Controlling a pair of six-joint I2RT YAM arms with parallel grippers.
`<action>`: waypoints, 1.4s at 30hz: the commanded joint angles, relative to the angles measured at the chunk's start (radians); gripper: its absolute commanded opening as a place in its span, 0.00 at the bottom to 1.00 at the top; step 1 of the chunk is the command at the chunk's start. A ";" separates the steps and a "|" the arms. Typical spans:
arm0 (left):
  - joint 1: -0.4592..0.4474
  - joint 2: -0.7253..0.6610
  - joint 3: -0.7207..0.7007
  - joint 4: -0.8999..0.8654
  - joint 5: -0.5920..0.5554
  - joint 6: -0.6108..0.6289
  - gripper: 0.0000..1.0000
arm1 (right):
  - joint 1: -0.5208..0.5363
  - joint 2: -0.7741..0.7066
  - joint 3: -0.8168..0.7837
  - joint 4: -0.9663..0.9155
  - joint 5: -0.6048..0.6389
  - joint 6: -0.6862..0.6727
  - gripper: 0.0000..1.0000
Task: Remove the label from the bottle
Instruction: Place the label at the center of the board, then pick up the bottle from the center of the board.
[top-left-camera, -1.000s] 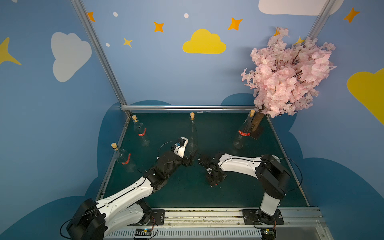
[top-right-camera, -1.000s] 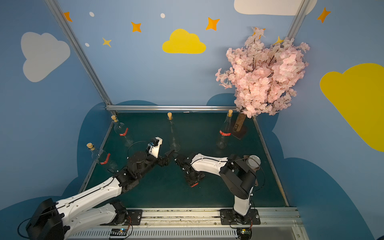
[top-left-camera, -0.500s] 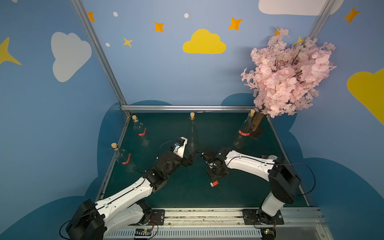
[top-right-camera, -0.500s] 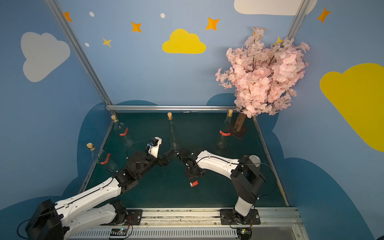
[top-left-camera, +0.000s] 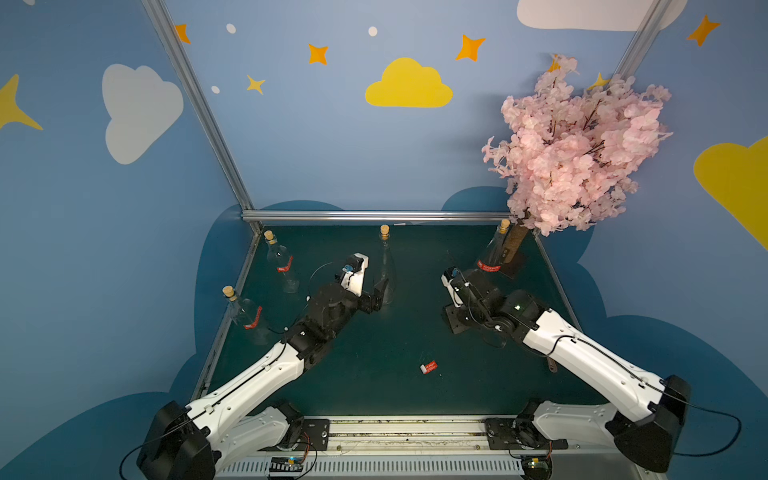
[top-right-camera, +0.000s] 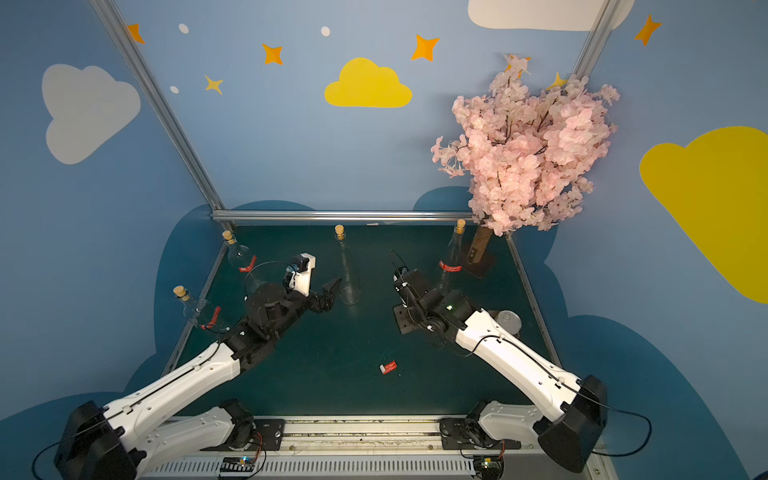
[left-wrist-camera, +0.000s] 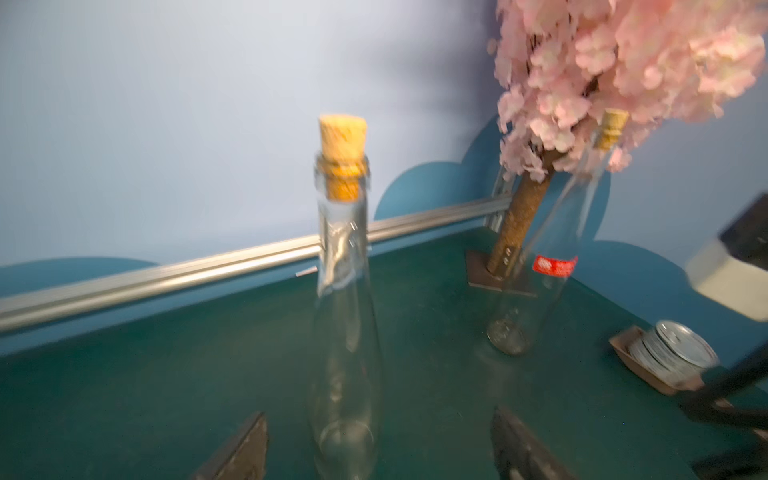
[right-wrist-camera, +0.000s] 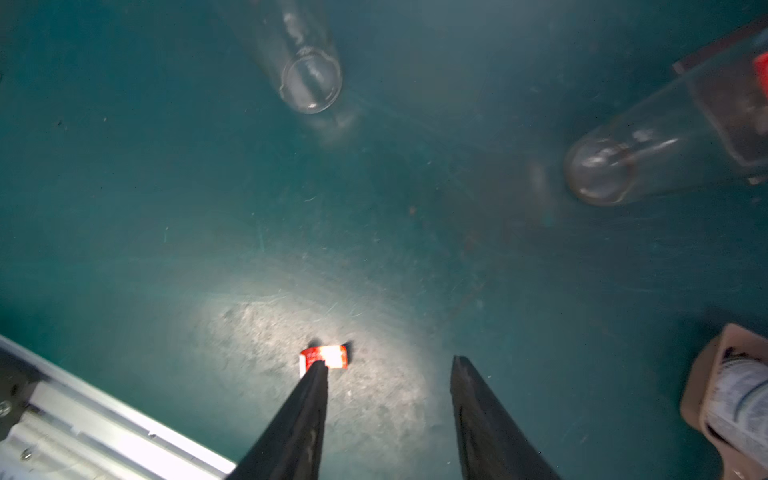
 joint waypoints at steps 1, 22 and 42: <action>0.033 0.092 0.068 0.084 0.056 0.079 0.83 | -0.019 -0.068 -0.071 0.127 0.023 -0.063 0.61; 0.067 0.434 0.161 0.487 0.089 0.292 0.79 | -0.042 -0.226 -0.375 0.649 -0.225 -0.309 0.77; 0.076 0.475 0.201 0.503 0.087 0.265 0.34 | -0.040 -0.244 -0.411 0.697 -0.225 -0.312 0.76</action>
